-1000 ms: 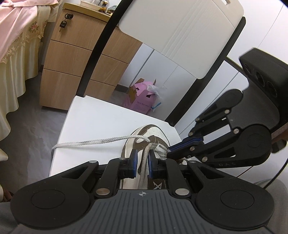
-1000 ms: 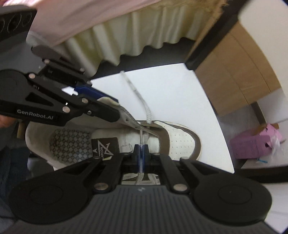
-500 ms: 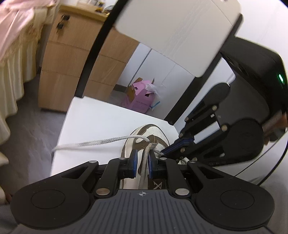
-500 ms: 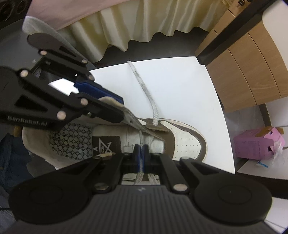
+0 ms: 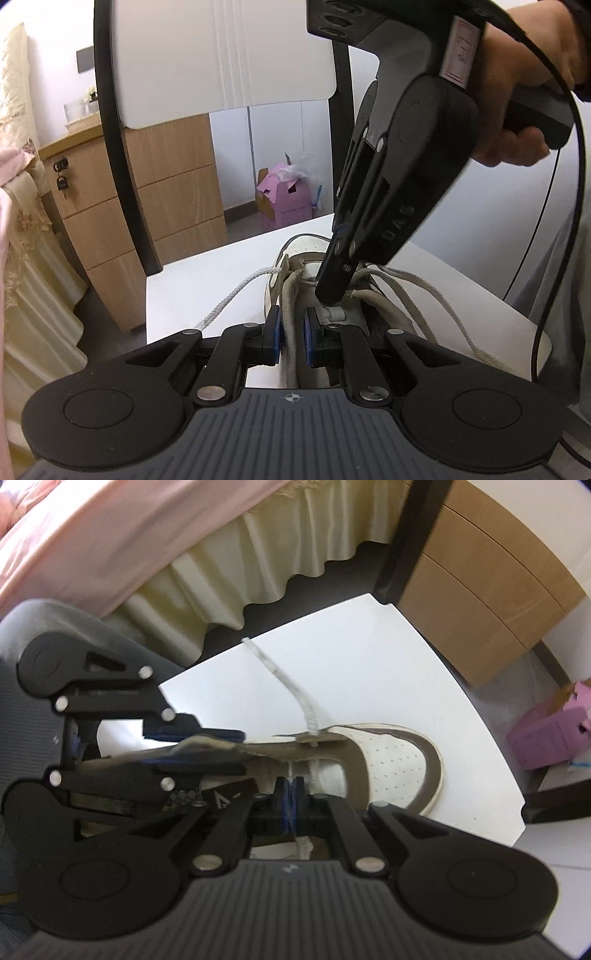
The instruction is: Lace up shoes with both hands
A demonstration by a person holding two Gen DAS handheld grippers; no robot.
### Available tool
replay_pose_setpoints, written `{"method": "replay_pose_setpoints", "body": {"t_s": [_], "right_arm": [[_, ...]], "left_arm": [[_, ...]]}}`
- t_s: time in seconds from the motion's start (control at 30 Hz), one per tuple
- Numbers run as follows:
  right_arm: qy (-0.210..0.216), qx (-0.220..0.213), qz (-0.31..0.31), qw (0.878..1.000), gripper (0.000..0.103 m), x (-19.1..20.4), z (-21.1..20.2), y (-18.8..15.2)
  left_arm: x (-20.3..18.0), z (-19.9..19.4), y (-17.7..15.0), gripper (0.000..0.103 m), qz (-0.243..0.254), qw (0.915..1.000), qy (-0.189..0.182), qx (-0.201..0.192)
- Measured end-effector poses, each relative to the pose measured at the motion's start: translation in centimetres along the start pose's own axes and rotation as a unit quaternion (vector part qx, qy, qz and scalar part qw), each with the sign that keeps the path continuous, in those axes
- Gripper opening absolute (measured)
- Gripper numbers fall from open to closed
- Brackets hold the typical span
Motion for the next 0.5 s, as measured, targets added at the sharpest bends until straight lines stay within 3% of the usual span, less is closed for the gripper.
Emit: {"method": "replay_pose_setpoints", "body": {"t_s": [0.2, 0.37, 0.5], "right_arm": [[-0.014, -0.012, -0.005, 1.000, 0.002, 0.3, 1.1, 0.2], [-0.018, -0.071, 0.035, 0.997, 0.003, -0.4, 0.3, -0.5], [-0.028, -0.101, 0.031, 0.994, 0.005, 0.1, 0.2, -1.6]], "left_arm": [[-0.3, 0.3, 0.0, 0.014, 0.019, 0.9998, -0.006, 0.003], [0.7, 0.3, 0.2, 0.014, -0.002, 0.9997, -0.024, 0.005], [0.6, 0.5, 0.2, 0.014, 0.003, 0.9997, -0.022, 0.007]]}}
Point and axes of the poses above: each gripper's, at about its wrist camera, not at the fingertips, and z roughly the way its jaws point, x to its left, y to its top, the point moved 3 cm from there along z, roughly the way its jaws point, and after that the axes turned 10 degrees about x, right-handed, at the moved point
